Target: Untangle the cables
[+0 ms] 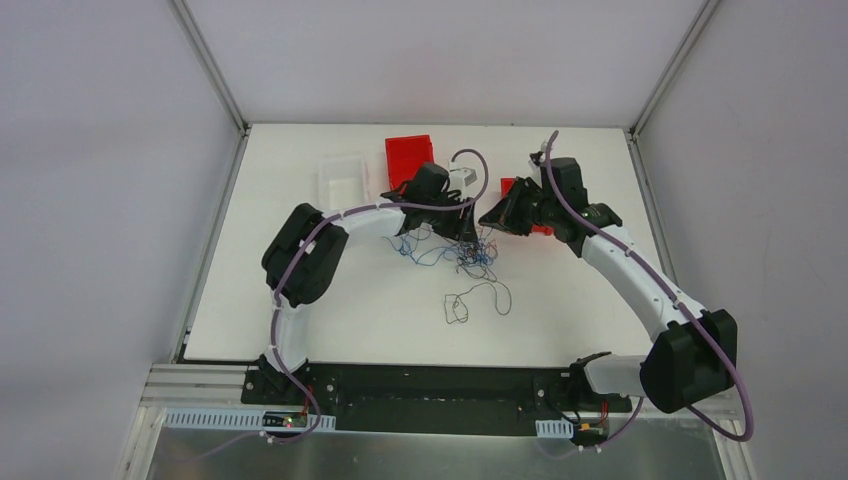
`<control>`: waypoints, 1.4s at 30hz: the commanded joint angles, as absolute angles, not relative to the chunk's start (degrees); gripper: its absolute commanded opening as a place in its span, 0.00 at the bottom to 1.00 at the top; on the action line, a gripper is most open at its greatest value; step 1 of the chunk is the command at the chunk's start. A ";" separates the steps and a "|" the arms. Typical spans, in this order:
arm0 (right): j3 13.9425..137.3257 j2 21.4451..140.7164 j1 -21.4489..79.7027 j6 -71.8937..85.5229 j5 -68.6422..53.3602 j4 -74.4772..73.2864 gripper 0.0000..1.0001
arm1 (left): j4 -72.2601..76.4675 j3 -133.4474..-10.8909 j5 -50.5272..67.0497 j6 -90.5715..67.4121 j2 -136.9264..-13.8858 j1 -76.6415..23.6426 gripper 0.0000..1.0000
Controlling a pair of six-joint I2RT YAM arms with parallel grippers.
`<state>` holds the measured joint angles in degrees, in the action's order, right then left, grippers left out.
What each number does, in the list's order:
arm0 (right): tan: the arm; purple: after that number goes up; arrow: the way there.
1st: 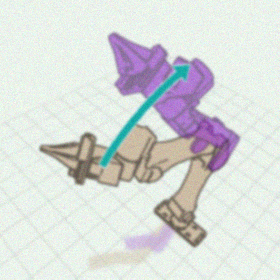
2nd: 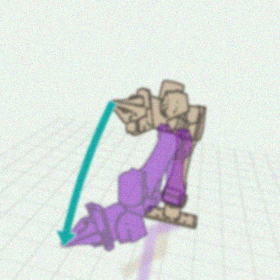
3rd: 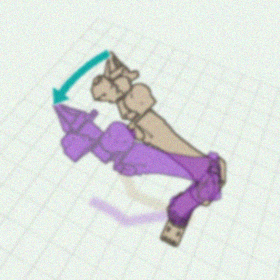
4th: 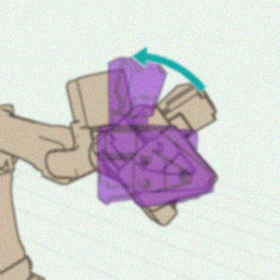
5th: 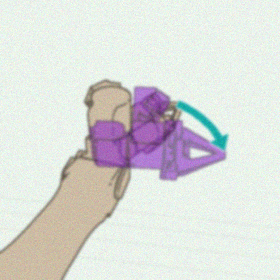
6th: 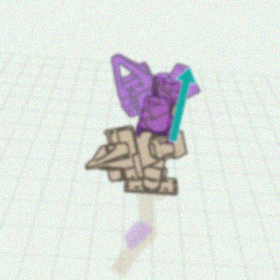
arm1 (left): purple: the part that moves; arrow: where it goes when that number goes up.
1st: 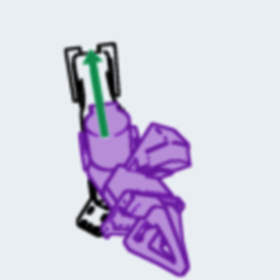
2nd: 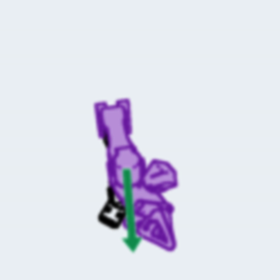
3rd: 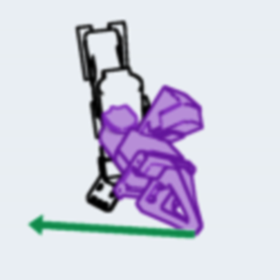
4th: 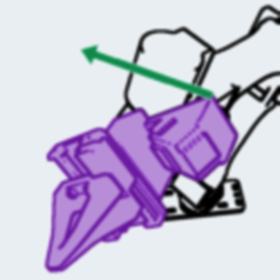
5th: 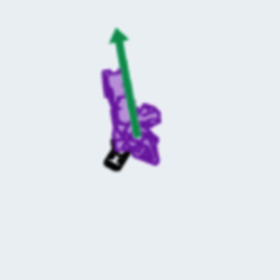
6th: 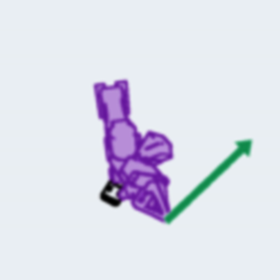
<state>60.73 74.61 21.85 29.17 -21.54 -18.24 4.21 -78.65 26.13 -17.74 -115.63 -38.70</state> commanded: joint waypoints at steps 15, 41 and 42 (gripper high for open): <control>52.69 65.94 8.69 28.15 -9.43 -26.20 0.00 | 6.54 -67.75 32.69 -28.25 -102.88 -27.06 0.00; 49.11 67.32 2.80 28.82 -27.72 -21.01 0.00 | -7.33 -85.06 14.20 13.05 -112.89 -46.83 0.72; 49.14 67.32 2.81 28.98 -28.00 -20.86 0.00 | -8.08 -86.05 14.04 13.90 -113.93 -46.89 0.71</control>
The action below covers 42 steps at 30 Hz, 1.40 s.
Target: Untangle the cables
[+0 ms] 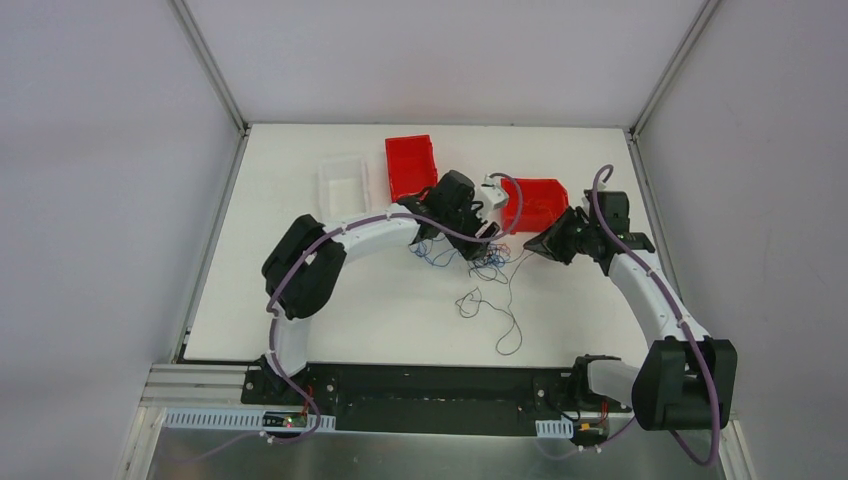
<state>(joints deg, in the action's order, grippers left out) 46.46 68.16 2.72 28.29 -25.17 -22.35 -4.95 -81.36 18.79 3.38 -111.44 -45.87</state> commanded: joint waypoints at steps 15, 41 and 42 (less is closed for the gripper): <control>49.05 68.64 2.78 30.01 -30.09 -19.25 0.00 | -13.16 -96.83 19.41 17.00 -120.53 -46.93 0.43; 48.69 68.07 2.80 29.25 -30.58 -20.05 0.00 | -17.85 -100.14 20.50 6.62 -123.76 -44.58 0.00; 48.80 67.66 2.79 28.74 -30.12 -20.87 0.00 | -17.82 -99.46 20.48 4.79 -122.61 -43.56 0.00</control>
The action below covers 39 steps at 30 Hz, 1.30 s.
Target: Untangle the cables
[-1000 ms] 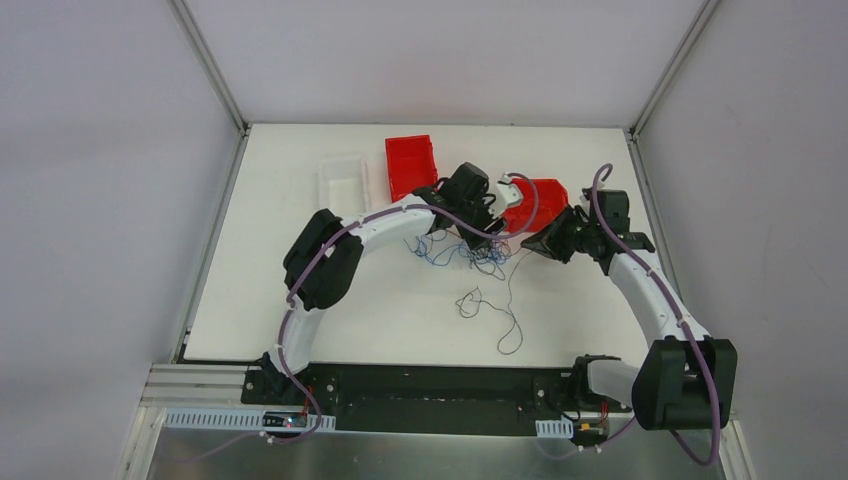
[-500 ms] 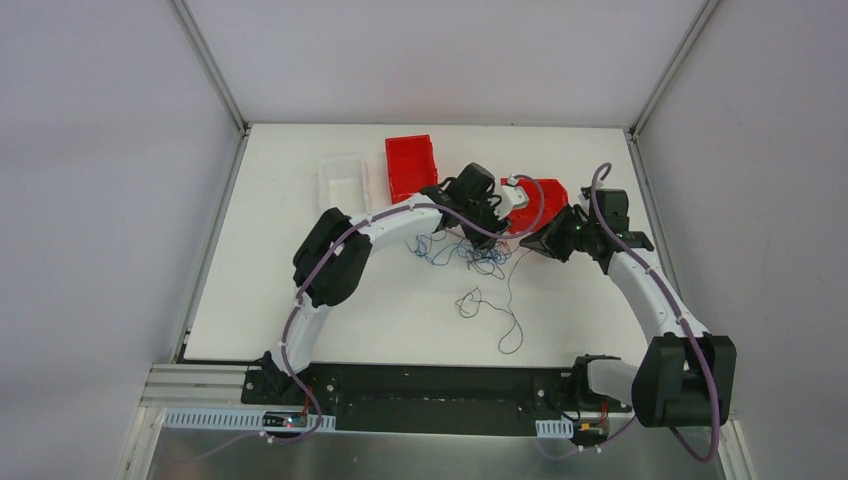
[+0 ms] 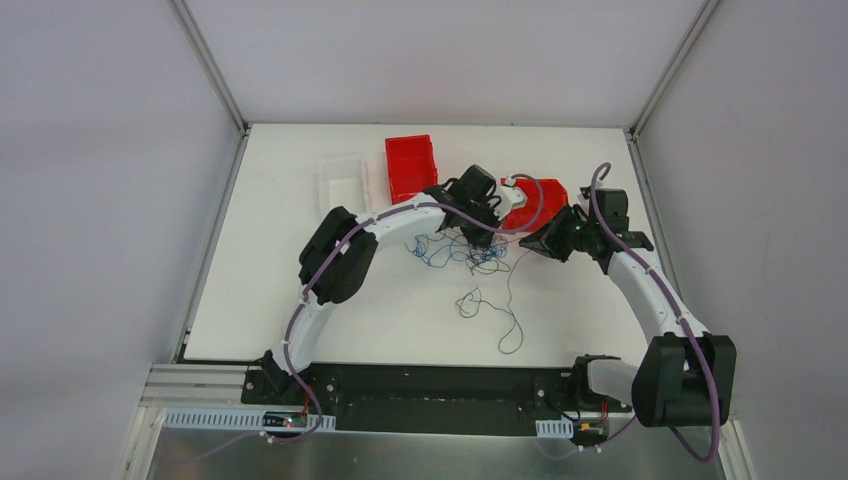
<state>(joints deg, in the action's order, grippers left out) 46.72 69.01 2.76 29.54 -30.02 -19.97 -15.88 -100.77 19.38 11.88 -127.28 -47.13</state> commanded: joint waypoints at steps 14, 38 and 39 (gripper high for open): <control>40.31 53.65 -5.38 34.69 -3.09 -28.26 0.00 | -9.18 -78.79 13.74 -20.17 -102.68 -28.56 0.00; 46.26 63.17 8.93 24.97 -32.21 -8.51 0.60 | -2.29 -71.57 36.62 -11.18 -88.64 -33.65 0.00; 46.78 63.75 9.74 24.91 -33.49 -7.55 0.55 | -2.31 -71.47 35.69 -11.43 -88.03 -33.66 0.00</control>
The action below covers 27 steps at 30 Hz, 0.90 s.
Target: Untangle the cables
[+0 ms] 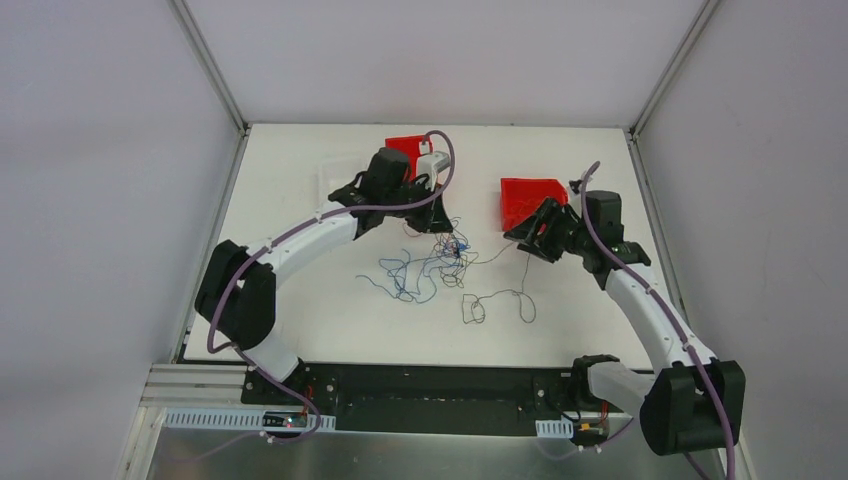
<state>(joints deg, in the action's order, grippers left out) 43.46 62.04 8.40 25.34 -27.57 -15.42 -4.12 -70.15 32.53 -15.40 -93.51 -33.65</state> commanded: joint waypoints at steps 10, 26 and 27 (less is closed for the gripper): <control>43.02 61.60 18.69 27.81 -32.99 1.34 0.50 | -2.16 -72.92 32.55 -14.61 -85.28 -33.66 0.00; 44.77 72.78 22.38 20.87 -38.18 9.02 0.82 | 4.75 -69.99 44.26 -11.85 -81.31 -34.28 0.00; 44.86 72.90 23.41 20.26 -38.17 9.28 0.82 | 5.27 -69.96 44.63 -12.37 -81.37 -34.28 0.00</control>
